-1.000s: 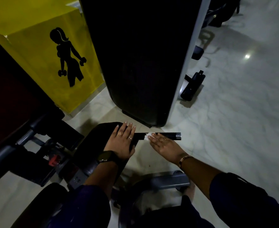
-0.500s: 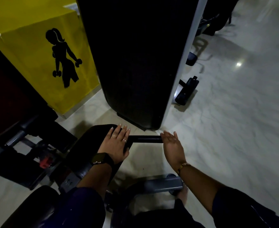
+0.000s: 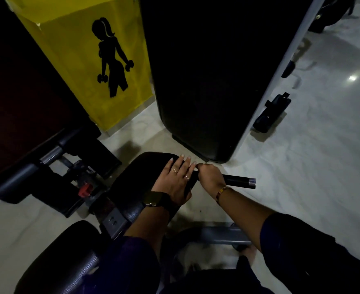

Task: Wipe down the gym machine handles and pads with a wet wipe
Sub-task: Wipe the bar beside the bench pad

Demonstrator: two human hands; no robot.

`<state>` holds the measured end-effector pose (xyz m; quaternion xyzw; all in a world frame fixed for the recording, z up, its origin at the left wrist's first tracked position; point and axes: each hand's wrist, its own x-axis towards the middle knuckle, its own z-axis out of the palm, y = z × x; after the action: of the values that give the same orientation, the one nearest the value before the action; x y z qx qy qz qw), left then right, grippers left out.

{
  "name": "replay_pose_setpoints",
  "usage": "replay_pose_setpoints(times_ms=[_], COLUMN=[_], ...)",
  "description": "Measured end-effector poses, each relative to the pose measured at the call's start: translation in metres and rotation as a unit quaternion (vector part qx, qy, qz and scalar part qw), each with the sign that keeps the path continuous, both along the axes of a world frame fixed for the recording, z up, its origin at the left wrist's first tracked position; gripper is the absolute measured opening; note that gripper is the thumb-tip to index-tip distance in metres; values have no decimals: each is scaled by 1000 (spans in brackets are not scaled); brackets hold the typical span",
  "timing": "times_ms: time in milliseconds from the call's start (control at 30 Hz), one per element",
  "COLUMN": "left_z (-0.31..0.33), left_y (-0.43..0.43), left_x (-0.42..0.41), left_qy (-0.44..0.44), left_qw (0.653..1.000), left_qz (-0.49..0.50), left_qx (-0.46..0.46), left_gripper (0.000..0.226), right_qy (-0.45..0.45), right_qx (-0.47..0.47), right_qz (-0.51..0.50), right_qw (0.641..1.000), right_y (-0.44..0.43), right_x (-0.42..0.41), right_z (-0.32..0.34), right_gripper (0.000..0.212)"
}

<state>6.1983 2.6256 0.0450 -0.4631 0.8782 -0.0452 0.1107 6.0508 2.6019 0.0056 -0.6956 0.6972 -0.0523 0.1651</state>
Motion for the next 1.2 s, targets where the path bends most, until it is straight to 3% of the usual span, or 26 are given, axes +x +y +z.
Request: replay_pose_setpoints(times_ms=[200, 300, 433, 533, 800, 1000, 1067, 1133, 1200], left_z=[-2, 0, 1, 2, 6, 7, 8, 8, 7], left_y=[-2, -2, 1, 2, 5, 5, 4, 3, 3], left_x=[1, 2, 1, 0, 0, -1, -1, -2, -2], left_qy=[-13, -9, -15, -14, -12, -9, -10, -11, -12], left_qw=[1000, 1000, 1000, 1000, 1000, 1000, 1000, 1000, 1000], left_qz=[-1, -1, 0, 1, 2, 2, 0, -1, 1], left_qx=[8, 15, 10, 10, 2, 2, 3, 4, 10], left_gripper=[80, 79, 78, 77, 76, 76, 75, 76, 77], right_qy=[-7, 11, 49, 61, 110, 115, 98, 89, 115], right_qx=[-12, -79, -112, -159, -169, -174, -157, -124, -43], right_qz=[86, 159, 194, 213, 146, -8, -53, -84, -104], right_qw=[996, 984, 973, 962, 968, 978, 981, 985, 987], right_y=[6, 18, 34, 52, 85, 93, 84, 71, 54], right_x=[-4, -13, -26, -35, -80, -95, -88, -76, -62], right_z=[-1, -1, -4, 4, -9, 1, 2, 13, 27], right_gripper=[32, 31, 55, 57, 67, 70, 59, 33, 24])
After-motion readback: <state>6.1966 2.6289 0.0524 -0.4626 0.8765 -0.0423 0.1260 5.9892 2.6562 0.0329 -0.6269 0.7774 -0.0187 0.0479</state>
